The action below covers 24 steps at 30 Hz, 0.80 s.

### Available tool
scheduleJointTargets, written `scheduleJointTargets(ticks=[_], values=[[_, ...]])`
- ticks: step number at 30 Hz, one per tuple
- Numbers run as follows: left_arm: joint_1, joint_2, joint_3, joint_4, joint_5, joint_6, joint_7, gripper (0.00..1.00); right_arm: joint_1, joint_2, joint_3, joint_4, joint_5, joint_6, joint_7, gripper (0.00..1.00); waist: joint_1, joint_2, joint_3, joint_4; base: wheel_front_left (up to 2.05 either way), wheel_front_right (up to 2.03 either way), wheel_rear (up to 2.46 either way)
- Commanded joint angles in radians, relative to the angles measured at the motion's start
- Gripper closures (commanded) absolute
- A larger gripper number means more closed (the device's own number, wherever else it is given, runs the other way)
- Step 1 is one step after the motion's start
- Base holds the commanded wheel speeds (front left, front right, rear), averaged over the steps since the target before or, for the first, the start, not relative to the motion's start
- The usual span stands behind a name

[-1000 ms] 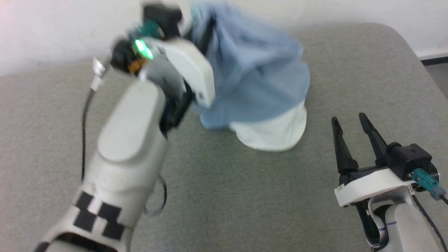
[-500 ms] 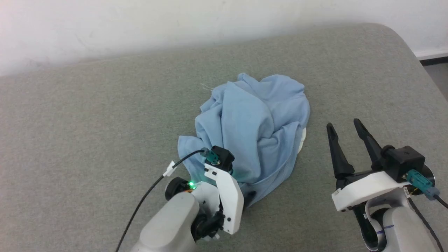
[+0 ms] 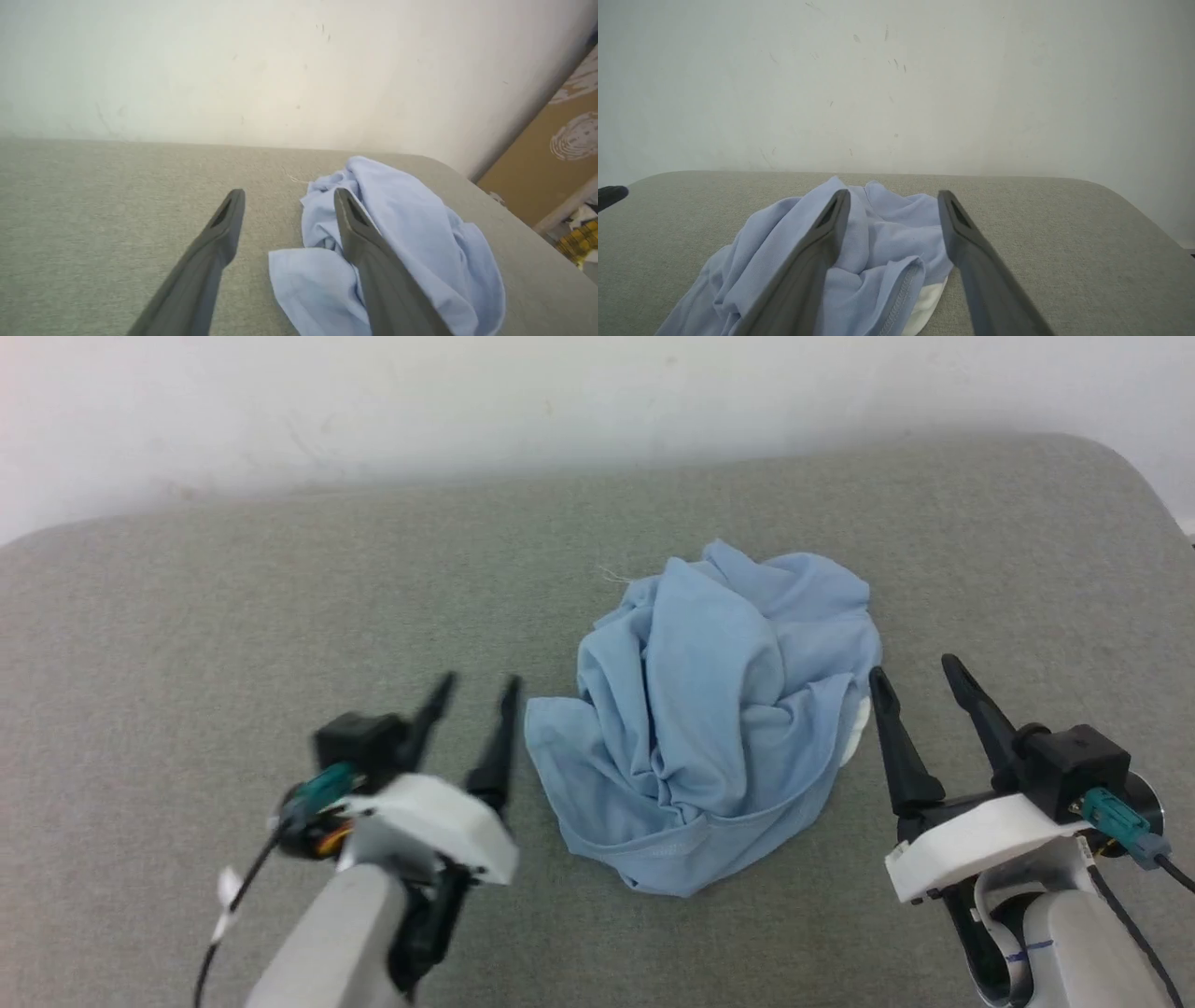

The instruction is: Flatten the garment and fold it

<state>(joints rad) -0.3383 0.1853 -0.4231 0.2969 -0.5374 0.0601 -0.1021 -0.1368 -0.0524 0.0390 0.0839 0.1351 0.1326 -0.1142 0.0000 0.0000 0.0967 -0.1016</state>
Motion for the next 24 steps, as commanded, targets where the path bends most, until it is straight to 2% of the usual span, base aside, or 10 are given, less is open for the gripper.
scheduleJointTargets(ticks=[1, 5, 9, 17, 20, 21, 24], values=[[0.038, 0.020, 0.034, -0.022, 0.021, 0.032, -0.075, 0.00, 0.010, 0.002, 0.001, -0.008, -0.010, -0.002, 0.008, 0.00, 0.0000, 0.0000, -0.004, 0.021, 0.00, 0.00, 0.00], [0.099, 0.043, 0.117, -0.078, 0.062, 0.096, -0.152, 0.00, -0.007, 0.002, -0.014, -0.017, -0.019, -0.002, 0.028, 0.00, 0.0000, 0.0000, 0.010, 0.049, 0.00, 0.00, 0.00], [0.151, 0.036, 0.213, -0.177, 0.124, 0.116, -0.159, 0.00, -0.059, 0.002, -0.056, 0.001, -0.036, -0.002, 0.105, 0.00, 0.0000, 0.0000, 0.041, 0.080, 0.00, 0.00, 0.00], [0.188, -0.046, 0.349, -0.271, 0.219, 0.056, -0.159, 0.00, -0.280, 0.002, -0.181, 0.169, -0.079, -0.002, 0.351, 0.00, 0.0000, 0.0000, 0.137, 0.162, 0.00, 0.00, 0.00], [0.183, -0.067, 0.367, -0.273, 0.235, 0.037, -0.159, 0.00, -0.337, 0.002, -0.184, 0.215, -0.086, -0.002, 0.406, 0.00, 0.0000, 0.0000, 0.159, 0.182, 0.00, 0.00, 0.00], [0.174, -0.084, 0.386, -0.270, 0.246, 0.016, -0.159, 0.00, -0.392, 0.002, -0.175, 0.252, -0.093, -0.002, 0.445, 0.00, 0.0000, 0.0000, 0.180, 0.200, 0.00, 0.00, 0.00], [0.164, -0.098, 0.400, -0.267, 0.257, -0.003, -0.160, 0.00, -0.444, 0.001, -0.164, 0.286, -0.095, -0.002, 0.471, 0.00, 0.0000, 0.0000, 0.198, 0.216, 0.00, 0.00, 0.00]])
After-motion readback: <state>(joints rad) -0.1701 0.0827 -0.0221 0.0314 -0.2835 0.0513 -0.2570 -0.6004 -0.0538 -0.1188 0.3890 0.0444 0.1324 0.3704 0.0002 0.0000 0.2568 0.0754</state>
